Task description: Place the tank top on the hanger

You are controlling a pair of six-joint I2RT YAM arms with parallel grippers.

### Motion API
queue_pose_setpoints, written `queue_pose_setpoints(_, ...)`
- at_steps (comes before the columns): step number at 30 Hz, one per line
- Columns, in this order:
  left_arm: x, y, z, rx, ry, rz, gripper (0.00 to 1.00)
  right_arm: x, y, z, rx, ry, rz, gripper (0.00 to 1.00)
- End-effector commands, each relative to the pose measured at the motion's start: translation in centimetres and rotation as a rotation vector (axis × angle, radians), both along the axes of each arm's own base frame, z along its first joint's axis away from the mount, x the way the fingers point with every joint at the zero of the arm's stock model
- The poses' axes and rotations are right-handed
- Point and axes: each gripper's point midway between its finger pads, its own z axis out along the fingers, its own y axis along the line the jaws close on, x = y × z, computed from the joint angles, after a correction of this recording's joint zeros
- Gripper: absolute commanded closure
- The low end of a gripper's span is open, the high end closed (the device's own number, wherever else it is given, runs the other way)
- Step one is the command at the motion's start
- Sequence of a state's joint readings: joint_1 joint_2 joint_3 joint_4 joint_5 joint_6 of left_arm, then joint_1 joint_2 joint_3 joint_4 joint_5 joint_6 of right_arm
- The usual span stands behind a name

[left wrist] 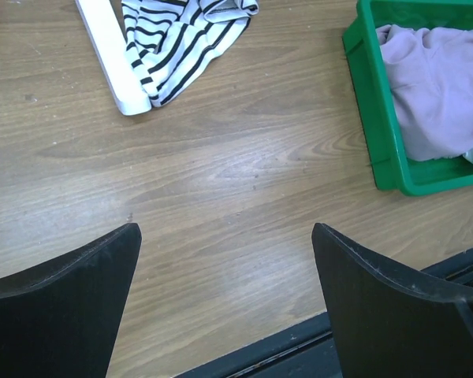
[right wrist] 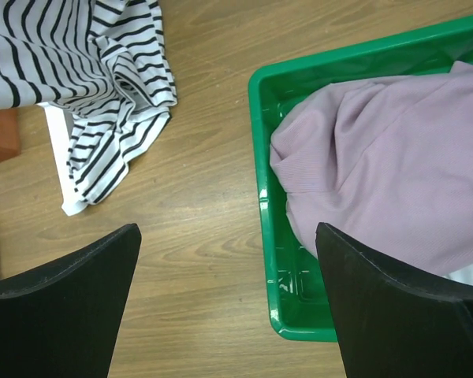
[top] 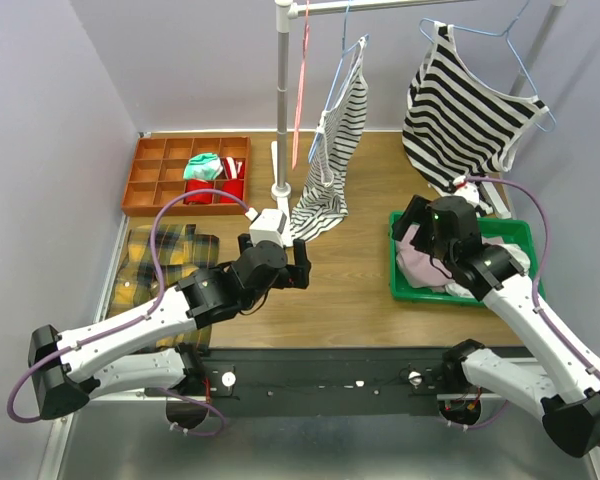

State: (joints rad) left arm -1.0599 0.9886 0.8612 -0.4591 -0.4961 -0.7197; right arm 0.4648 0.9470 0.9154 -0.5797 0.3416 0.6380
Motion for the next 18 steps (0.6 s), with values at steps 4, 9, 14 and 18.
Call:
queue_pose_setpoints(4, 0.1, 1.1, 1.7, -0.004, -0.027, 0.024, 0.01, -0.5, -2.0, -3.0, -0.059, 0.057, -0.107, 0.0)
queue_pose_setpoints(9, 0.1, 1.2, 1.7, -0.005, -0.03, 0.018, 0.01, 0.1, -2.5, -6.8, -0.081, 0.131, -0.156, 0.0)
queue_pose_setpoints(14, 0.0, 1.3, 1.6, -0.002, -0.021, 0.016, 0.01, 1.0, -2.9, -11.1, -0.049, 0.217, -0.179, 0.0)
queue_pose_setpoints(18, -0.1, 1.5, 1.9, -0.018, -0.025, 0.015, 0.01, 1.6, -3.2, -12.3, -0.023, 0.214, -0.202, 0.03)
